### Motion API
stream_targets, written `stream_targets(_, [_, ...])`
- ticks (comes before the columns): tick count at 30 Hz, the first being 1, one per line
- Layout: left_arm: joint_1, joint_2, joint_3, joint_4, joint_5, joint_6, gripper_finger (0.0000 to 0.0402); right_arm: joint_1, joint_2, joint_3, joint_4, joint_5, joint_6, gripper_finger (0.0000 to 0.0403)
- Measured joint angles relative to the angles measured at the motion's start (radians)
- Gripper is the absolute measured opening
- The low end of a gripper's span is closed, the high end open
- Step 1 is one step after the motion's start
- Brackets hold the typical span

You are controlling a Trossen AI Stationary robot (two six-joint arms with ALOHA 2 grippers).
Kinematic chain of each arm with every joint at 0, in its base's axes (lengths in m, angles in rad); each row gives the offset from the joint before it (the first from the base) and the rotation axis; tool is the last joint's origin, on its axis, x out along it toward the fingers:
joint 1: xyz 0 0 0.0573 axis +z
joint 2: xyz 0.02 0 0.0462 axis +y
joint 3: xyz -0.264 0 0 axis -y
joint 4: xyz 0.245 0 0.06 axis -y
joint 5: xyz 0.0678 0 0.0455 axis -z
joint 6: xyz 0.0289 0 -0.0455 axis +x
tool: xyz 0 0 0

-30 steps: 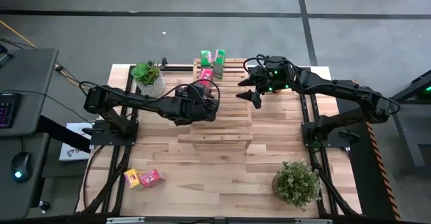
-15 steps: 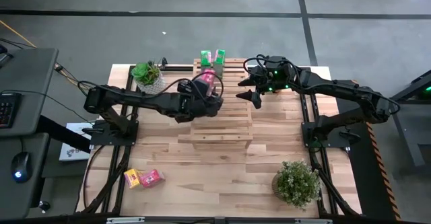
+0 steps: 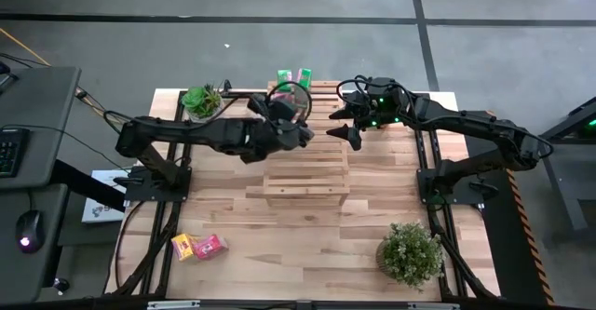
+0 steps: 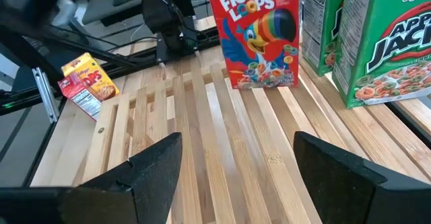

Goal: Stack cereal on shelf
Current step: Put the top red cereal box on the shelf

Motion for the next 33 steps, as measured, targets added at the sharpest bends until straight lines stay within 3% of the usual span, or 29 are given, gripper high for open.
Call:
stream_targets(7, [-0.076, 0.0, 0.152, -0.052, -0.033, 0.314, 0.0292, 0.0, 0.0, 0.0, 0.0, 0.0, 0.0, 0.0277])
stream_targets(11, [-0.123, -0.001, 0.169, -0.196, -0.101, 0.298, 0.0292, 0.0, 0.0, 0.0, 0.0, 0.0, 0.0, 0.0277])
stream_targets(14, [-0.151, -0.019, 0.164, -0.472, -0.127, 0.026, 0.0291, 0.0, 0.0, 0.0, 0.0, 0.0, 0.0, 0.0277])
stream_targets(17, [-0.17, -0.071, 0.131, -0.865, -0.126, -0.453, 0.0283, 0.0, 0.0, 0.0, 0.0, 0.0, 0.0, 0.0277])
stream_targets(19, [-0.189, -0.128, 0.056, -0.951, -0.158, -0.716, 0.0268, 0.0, 0.001, 0.0, 0.0, 0.0, 0.0, 0.0277])
stream_targets(23, [-0.201, -0.326, -0.227, -0.642, -0.1, -0.689, 0.0209, 0.0, 0.001, 0.0, 0.003, 0.017, -0.002, 0.0277])
stream_targets(27, [-0.12, -0.455, -0.505, -0.27, 0.094, -0.527, 0.0103, 0.0, 0.001, 0.0, 0.001, 0.022, 0.012, 0.0277])
stream_targets(30, [-0.032, -0.513, -0.649, 0.042, 0.303, -0.324, 0.002, 0.001, 0.001, 0.0, 0.0, 0.022, 0.031, 0.0277])
stream_targets(33, [0.078, -0.52, -0.711, 0.222, 0.462, -0.147, 0.0012, 0.006, 0.001, 0.0, -0.006, 0.021, 0.036, 0.0277])
